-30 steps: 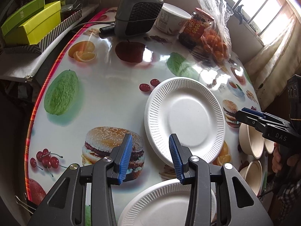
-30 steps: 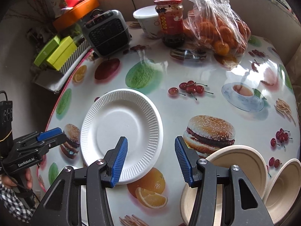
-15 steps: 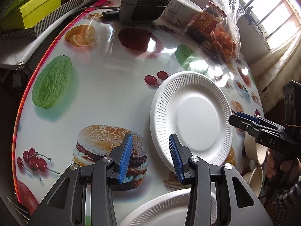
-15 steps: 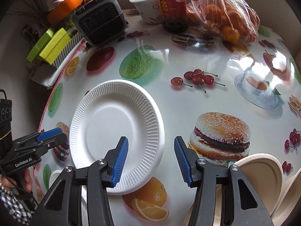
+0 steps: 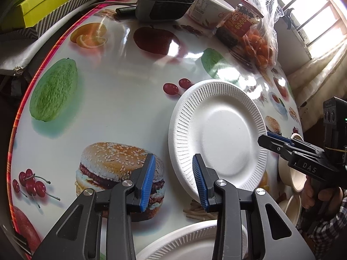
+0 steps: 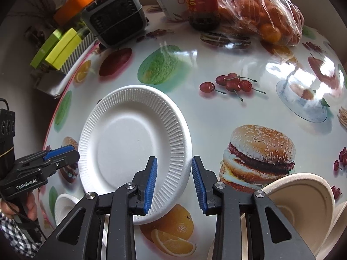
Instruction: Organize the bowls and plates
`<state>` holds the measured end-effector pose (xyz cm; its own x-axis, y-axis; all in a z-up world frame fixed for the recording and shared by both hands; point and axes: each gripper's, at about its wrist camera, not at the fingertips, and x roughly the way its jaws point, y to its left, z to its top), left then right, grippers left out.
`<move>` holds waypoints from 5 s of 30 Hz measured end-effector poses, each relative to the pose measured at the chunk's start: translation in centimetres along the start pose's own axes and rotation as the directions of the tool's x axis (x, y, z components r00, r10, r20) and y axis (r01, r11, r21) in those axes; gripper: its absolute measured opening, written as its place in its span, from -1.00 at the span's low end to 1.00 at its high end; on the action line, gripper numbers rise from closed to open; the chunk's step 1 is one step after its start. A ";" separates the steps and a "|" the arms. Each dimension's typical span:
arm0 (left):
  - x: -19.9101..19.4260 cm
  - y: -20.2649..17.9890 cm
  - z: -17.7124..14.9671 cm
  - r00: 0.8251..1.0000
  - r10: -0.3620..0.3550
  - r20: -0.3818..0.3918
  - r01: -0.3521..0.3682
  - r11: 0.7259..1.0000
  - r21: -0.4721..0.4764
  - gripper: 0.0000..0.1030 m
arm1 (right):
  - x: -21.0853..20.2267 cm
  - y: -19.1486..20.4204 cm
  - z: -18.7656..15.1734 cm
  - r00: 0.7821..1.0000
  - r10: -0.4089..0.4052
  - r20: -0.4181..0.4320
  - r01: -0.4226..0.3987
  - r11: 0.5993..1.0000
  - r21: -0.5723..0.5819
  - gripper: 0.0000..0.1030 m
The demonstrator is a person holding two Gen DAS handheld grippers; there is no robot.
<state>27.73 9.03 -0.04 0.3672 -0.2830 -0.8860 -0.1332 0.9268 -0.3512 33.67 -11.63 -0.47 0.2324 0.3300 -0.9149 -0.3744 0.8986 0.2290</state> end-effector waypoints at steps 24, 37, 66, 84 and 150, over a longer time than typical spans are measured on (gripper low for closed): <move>0.4 -0.7 0.0 1.000 0.009 -0.002 -0.009 1.000 0.018 -0.65 | 0.0 -0.4 -0.3 1.000 0.010 0.000 -0.010 1.000 0.013 -0.50; -0.6 -0.8 -0.1 1.000 0.004 0.017 -0.004 1.000 0.017 -0.65 | -1.2 -0.3 -0.6 0.999 0.031 0.027 -0.031 0.999 0.019 -0.50; -6.5 -0.3 -4.0 0.996 -0.011 0.094 0.007 0.999 0.033 -0.65 | -6.1 3.9 -4.7 0.995 0.052 0.082 -0.048 0.998 -0.045 -0.50; -8.2 1.7 -8.9 0.994 -0.016 0.105 0.014 1.000 0.019 -0.65 | -6.2 6.5 -9.9 0.995 0.072 0.065 -0.067 0.995 -0.076 -0.50; -7.2 4.1 -15.7 0.999 0.002 0.044 -0.003 0.999 0.035 -0.61 | -3.8 8.9 -16.8 0.998 0.059 0.006 -0.058 0.993 -0.103 -0.49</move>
<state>10.05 11.03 0.14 0.4071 -0.2701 -0.8725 -0.1025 0.9357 -0.3375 14.40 -9.74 -0.58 0.2156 0.3844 -0.8977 -0.4778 0.8432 0.2463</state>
